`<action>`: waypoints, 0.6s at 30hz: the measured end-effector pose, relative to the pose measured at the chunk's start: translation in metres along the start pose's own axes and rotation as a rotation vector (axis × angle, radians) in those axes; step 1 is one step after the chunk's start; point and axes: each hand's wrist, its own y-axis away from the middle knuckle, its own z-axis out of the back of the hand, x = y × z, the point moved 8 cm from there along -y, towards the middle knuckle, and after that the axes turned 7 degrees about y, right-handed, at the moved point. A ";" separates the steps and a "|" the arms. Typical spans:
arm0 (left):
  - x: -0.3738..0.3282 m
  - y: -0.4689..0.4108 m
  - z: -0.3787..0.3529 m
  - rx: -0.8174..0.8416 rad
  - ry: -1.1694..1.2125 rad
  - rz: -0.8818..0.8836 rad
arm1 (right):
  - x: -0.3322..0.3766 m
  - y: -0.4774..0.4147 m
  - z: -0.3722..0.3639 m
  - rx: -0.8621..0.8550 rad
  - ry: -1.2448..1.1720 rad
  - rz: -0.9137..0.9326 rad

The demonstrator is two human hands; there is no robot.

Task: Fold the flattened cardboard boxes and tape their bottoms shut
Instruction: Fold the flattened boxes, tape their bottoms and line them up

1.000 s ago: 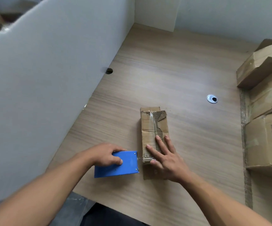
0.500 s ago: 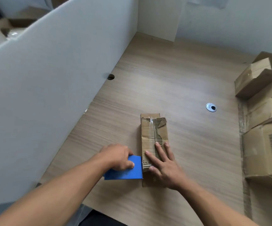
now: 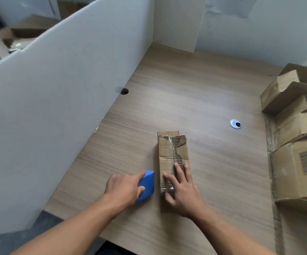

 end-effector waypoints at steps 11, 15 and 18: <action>0.043 0.007 -0.024 -0.215 0.132 0.012 | -0.006 -0.005 -0.015 -0.145 0.011 -0.022; 0.040 0.007 -0.038 -0.303 0.071 -0.026 | -0.010 -0.006 -0.013 -0.051 -0.108 0.011; 0.037 0.009 -0.050 -0.239 0.093 0.008 | -0.015 -0.006 -0.009 -0.011 -0.206 0.109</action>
